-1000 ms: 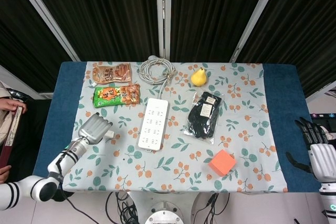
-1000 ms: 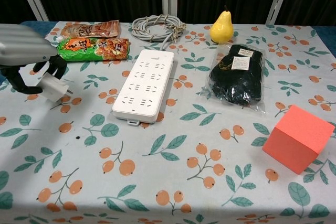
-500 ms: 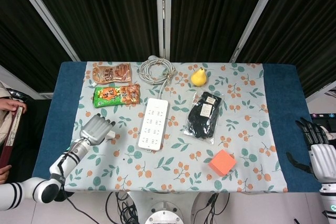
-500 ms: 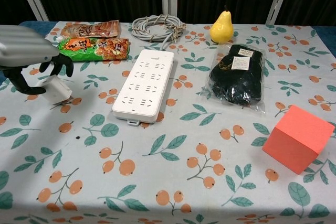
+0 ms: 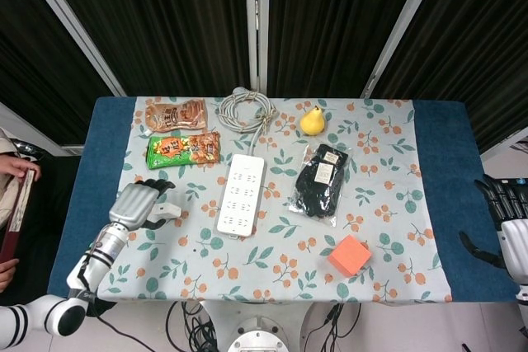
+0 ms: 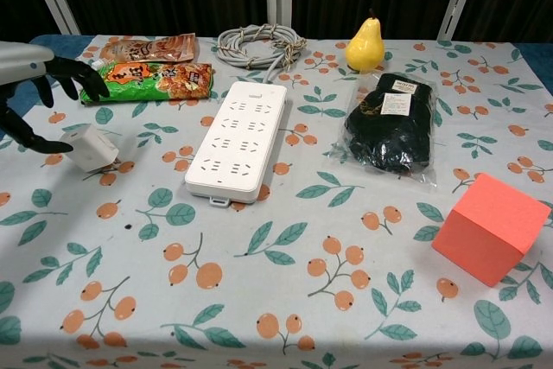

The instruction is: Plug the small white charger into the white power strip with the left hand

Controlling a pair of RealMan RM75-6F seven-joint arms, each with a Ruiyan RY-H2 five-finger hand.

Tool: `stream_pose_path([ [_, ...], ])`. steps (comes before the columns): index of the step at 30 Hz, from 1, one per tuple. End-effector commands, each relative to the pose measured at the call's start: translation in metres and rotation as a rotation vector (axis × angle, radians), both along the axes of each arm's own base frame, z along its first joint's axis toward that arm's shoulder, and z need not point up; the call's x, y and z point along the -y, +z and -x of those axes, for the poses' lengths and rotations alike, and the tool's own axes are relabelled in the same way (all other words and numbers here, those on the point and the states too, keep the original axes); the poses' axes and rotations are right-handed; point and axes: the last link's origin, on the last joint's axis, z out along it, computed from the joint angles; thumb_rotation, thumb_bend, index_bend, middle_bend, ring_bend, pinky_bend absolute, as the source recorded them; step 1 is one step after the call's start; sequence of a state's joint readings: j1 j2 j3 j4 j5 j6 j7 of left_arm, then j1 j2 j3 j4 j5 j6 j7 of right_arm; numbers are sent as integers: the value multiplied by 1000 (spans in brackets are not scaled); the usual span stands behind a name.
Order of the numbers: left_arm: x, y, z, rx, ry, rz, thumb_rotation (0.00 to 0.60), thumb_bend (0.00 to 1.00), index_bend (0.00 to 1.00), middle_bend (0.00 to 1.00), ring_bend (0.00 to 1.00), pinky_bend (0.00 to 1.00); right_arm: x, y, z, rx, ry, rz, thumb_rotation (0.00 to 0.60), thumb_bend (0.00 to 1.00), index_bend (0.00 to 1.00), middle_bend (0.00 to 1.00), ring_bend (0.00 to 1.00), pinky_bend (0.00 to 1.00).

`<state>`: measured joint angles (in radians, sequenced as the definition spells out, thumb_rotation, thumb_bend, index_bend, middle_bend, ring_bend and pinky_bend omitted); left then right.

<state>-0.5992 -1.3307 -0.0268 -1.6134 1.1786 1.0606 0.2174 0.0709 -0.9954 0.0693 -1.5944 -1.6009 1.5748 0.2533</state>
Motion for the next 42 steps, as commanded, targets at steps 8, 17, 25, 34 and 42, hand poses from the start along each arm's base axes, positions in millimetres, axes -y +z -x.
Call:
stream_pose_path([
  [8,13,-31,30,158,44,-95,600,208,330,350,267,371,5,-5,-6,4,5,-19,600,212,0,0,0,0],
  [17,13,-39,31,220,39,-106,600,240,394,410,318,392,2,-10,0,20,-18,-25,600,212,0,1,0,0],
  [25,11,-46,31,236,35,-100,600,267,395,424,329,399,0,-10,3,26,-25,-22,600,212,0,2,0,0],
  [34,10,-52,32,237,40,-83,600,291,402,428,330,400,-2,-11,5,31,-34,-21,600,211,0,2,0,0],
  [42,8,-54,34,222,36,-82,600,331,430,450,331,405,-3,-10,6,31,-36,-20,600,212,0,2,0,0],
])
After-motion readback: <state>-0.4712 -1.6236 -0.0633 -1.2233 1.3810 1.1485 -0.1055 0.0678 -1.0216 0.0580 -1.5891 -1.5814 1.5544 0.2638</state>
